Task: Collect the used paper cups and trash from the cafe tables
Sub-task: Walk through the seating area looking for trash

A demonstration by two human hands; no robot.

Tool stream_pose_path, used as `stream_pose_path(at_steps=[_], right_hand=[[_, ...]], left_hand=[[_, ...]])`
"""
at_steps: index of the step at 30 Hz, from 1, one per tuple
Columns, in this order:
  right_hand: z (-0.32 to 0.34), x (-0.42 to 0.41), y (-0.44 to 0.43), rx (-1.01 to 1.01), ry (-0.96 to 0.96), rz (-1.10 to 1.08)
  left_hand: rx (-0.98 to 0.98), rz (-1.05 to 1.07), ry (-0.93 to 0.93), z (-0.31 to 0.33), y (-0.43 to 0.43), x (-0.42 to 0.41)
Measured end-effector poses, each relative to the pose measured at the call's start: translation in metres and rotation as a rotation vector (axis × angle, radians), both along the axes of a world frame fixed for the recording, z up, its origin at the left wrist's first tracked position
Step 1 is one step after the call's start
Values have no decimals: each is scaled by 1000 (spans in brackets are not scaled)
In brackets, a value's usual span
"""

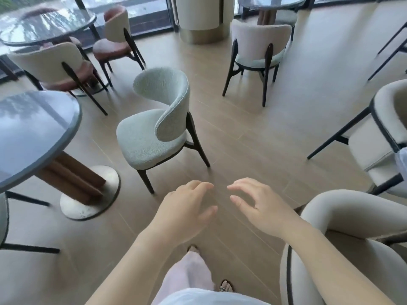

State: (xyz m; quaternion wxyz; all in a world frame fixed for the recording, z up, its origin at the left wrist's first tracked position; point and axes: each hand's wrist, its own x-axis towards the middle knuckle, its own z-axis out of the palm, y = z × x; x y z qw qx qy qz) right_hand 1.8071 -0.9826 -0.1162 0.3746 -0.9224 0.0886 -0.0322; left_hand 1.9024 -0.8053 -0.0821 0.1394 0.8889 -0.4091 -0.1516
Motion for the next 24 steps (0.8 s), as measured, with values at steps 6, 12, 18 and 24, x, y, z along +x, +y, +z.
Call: stream_pose_path(at_steps=[6,12,18,24], right_hand=[[-14,100,-51,-19,15,4],[-6,209,-119,-47,-1,-46],[-1,268,-199,-35,1,-256],[-6,275,-274,1,34,-464]], left_hand=[[-37,4,8,-16,-57,105],[-65,-52,-19,-7,-131,228],[-62,-182,-50,2,-224,326],[-34,-413,14,-4,-338,354]])
